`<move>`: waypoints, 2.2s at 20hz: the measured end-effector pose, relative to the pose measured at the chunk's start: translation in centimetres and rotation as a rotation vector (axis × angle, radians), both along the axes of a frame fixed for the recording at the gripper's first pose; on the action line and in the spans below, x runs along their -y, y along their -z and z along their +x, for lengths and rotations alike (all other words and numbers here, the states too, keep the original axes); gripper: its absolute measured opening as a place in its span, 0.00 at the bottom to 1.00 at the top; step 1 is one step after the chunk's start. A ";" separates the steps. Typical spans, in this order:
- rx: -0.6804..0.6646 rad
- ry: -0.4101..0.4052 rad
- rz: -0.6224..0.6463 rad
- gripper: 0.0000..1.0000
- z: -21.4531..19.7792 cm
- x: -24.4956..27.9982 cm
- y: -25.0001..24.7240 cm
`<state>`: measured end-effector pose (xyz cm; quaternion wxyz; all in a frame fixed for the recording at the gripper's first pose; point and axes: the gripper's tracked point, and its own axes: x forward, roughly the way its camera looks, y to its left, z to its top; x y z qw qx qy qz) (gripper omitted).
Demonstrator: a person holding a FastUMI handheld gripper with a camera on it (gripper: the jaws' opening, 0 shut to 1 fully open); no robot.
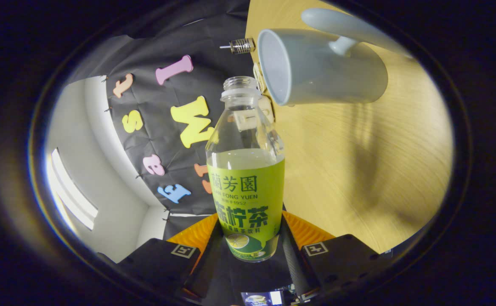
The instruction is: Take the bottle from table, then pour the juice into the cup, finally place the bottle on the coaster
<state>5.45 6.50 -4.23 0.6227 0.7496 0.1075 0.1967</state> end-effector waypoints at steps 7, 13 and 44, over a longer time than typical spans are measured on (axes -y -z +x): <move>0.030 -0.035 0.082 0.77 -0.1 0.5 -1.2; 0.038 -0.054 0.144 0.77 -0.7 1.1 -2.0; 0.059 -0.100 0.310 0.77 -1.7 2.7 -5.4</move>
